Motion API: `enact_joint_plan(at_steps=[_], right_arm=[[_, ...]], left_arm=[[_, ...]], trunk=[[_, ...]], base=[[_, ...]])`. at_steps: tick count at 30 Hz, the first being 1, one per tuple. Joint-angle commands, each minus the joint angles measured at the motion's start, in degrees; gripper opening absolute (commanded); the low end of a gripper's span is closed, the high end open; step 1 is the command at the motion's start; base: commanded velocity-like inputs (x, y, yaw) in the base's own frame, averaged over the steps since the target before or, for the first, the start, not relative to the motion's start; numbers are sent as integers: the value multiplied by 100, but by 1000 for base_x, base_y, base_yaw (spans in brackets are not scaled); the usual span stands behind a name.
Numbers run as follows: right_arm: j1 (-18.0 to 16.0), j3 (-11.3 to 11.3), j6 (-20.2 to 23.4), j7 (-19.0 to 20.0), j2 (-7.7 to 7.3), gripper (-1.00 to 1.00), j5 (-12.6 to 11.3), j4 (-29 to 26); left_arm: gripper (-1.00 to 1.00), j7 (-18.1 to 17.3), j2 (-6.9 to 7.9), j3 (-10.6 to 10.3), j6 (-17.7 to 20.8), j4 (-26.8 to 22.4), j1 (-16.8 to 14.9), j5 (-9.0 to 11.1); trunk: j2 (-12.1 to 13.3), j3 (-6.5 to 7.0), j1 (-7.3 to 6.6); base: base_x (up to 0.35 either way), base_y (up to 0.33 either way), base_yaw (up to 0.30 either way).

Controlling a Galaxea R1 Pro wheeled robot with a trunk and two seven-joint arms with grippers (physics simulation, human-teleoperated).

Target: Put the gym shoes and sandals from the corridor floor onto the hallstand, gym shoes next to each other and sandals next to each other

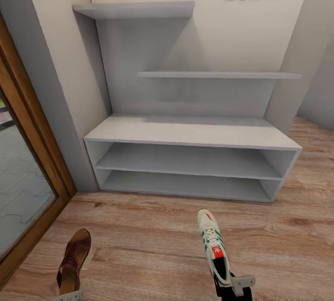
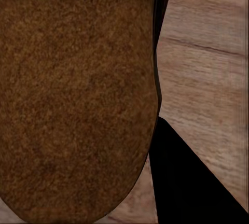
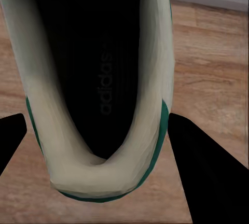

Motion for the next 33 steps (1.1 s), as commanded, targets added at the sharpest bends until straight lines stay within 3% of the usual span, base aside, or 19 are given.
enact_joint_plan(at_steps=[1, 12, 33], right_arm=[[-5, -41, -18, -3, 1, -100, 51, 7], [-6, -48, -18, -11, 1, -100, 48, -1], [-5, -80, -21, -43, -80, -100, 24, -49]], left_arm=[[-100, -20, 2, 51, -17, 2, -2, -63], [-100, -21, 3, 47, -17, 2, -2, -63], [-100, -32, 4, 4, 60, -64, -37, -125]], trunk=[[-2, -1, -1], [-2, 32, -1], [-2, 35, -1]], base=[[0, 0, -250], [42, 0, -242], [9, 0, -14]])
